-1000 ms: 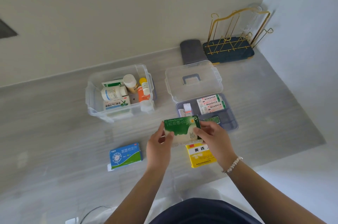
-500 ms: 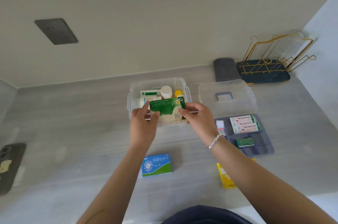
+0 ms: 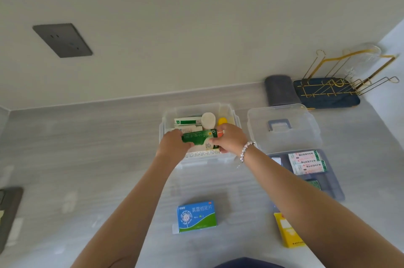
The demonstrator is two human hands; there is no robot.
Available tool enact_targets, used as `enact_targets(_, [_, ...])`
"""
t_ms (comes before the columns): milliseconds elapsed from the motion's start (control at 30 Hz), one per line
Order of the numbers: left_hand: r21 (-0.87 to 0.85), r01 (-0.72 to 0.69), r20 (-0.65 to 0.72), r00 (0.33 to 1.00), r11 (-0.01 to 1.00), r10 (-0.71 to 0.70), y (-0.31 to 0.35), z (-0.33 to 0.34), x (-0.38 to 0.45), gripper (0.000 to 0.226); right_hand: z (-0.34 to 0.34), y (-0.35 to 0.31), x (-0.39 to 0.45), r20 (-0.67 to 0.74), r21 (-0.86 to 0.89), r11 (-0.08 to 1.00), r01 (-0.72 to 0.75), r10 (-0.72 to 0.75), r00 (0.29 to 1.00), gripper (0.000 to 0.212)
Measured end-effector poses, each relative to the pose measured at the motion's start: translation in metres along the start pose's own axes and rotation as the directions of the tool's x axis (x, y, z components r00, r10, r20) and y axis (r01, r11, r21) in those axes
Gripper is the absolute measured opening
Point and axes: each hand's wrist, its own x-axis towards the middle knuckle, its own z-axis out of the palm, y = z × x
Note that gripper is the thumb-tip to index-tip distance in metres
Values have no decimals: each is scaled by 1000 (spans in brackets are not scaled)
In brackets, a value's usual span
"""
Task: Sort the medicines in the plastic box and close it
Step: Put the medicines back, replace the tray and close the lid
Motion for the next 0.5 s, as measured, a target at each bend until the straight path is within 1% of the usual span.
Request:
enact_targets(100, [40, 19, 31, 999, 999, -20, 0, -2, 8, 38, 0, -5, 11, 102, -149, 989, -6, 21, 995, 25])
enact_targets(167, [100, 24, 53, 998, 995, -29, 0, -4, 13, 41, 1, -7, 16, 143, -179, 984, -19, 46, 989, 30])
enact_targets(233, [133, 34, 77, 996, 991, -44, 0, -5, 17, 43, 4, -8, 20, 174, -164, 986, -23, 52, 983, 32])
enact_targets(367, [166, 38, 124, 991, 985, -59, 2, -5, 25, 50, 11, -9, 23, 156, -158, 987, -28, 53, 986, 30])
enact_targets(500, [305, 29, 94, 994, 952, -60, 5, 0, 25, 58, 24, -5, 26, 92, -166, 986, -4, 19, 996, 31])
